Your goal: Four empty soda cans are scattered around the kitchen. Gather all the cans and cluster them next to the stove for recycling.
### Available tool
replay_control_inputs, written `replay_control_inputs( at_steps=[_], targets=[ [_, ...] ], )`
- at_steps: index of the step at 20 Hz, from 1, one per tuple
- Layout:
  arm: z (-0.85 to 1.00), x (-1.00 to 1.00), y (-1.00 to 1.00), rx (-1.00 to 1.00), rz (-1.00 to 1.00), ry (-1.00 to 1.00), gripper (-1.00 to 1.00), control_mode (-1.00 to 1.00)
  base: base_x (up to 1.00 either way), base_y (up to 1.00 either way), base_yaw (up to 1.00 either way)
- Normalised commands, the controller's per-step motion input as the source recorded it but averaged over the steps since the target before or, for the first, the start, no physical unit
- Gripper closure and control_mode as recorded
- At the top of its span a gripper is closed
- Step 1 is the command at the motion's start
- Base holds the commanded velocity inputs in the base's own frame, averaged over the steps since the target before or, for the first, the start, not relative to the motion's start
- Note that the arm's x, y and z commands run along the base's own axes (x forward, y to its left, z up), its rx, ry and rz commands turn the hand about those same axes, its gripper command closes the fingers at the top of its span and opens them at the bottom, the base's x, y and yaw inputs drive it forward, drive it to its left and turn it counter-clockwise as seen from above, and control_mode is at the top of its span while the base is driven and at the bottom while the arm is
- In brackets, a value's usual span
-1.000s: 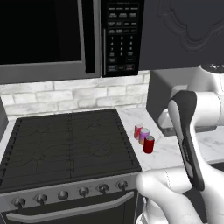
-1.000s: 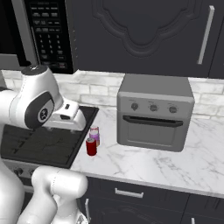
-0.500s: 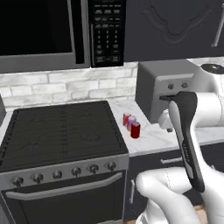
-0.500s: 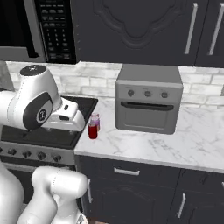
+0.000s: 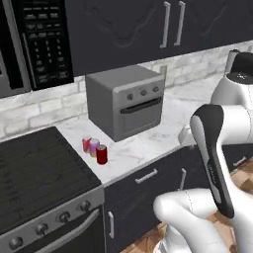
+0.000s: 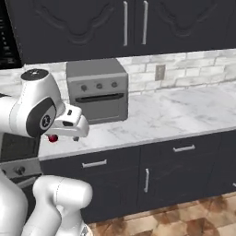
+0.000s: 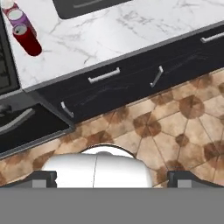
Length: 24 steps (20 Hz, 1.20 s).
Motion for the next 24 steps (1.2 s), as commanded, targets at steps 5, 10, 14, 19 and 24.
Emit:
replay_control_inputs(
  at_steps=[5, 10, 14, 19, 24],
  targets=[
    [0.0, 0.0, 0.0, 0.0, 0.0, 0.0, -1.0, 1.0, -0.01, -0.12, -0.82],
    [0.0, 0.0, 0.0, 0.0, 0.0, 0.0, -1.0, 1.0, 0.0, -0.01, -0.9],
    [0.0, 0.0, 0.0, 0.0, 0.0, 0.0, -1.0, 1.0, 0.0, 0.0, -0.93],
    [0.0, 0.0, 0.0, 0.0, 0.0, 0.0, -1.0, 1.0, 0.0, 0.0, -0.93],
    [0.0, 0.0, 0.0, 0.0, 0.0, 0.0, -1.0, 1.0, 0.1, -0.03, -0.84]
  ],
)
